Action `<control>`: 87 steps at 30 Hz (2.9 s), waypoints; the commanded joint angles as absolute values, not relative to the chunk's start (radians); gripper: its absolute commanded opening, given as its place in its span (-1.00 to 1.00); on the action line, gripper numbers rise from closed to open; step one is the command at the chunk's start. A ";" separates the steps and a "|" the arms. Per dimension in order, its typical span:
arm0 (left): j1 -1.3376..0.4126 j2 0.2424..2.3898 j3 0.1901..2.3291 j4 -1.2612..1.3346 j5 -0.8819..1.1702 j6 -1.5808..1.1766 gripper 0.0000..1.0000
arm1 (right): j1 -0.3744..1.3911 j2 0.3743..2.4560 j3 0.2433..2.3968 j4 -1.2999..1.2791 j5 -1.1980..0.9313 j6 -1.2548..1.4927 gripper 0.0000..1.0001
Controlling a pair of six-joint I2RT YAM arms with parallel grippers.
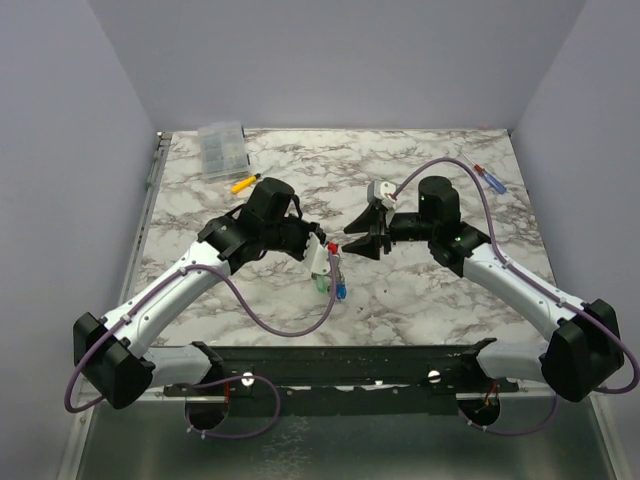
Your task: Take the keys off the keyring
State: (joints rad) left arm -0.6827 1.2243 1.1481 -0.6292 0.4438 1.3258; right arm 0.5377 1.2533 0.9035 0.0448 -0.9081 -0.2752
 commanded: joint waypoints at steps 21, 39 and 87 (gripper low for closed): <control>-0.692 1.184 1.131 -0.556 0.547 1.287 -1.00 | 0.554 1.303 0.990 -0.047 -0.944 -0.543 -0.36; -0.711 1.102 1.037 -0.548 0.568 1.636 -1.00 | 0.569 1.348 0.915 0.120 -1.042 -0.482 -0.30; -0.739 1.063 0.964 -0.393 0.425 1.647 -1.00 | 0.684 1.309 0.905 0.114 -0.858 -0.426 -0.99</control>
State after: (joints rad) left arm -0.7345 1.0710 0.9257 -0.4347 0.4381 1.7103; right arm 0.6796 1.3426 0.9180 0.1074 -0.9131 -0.4458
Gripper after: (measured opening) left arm 0.058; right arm 0.016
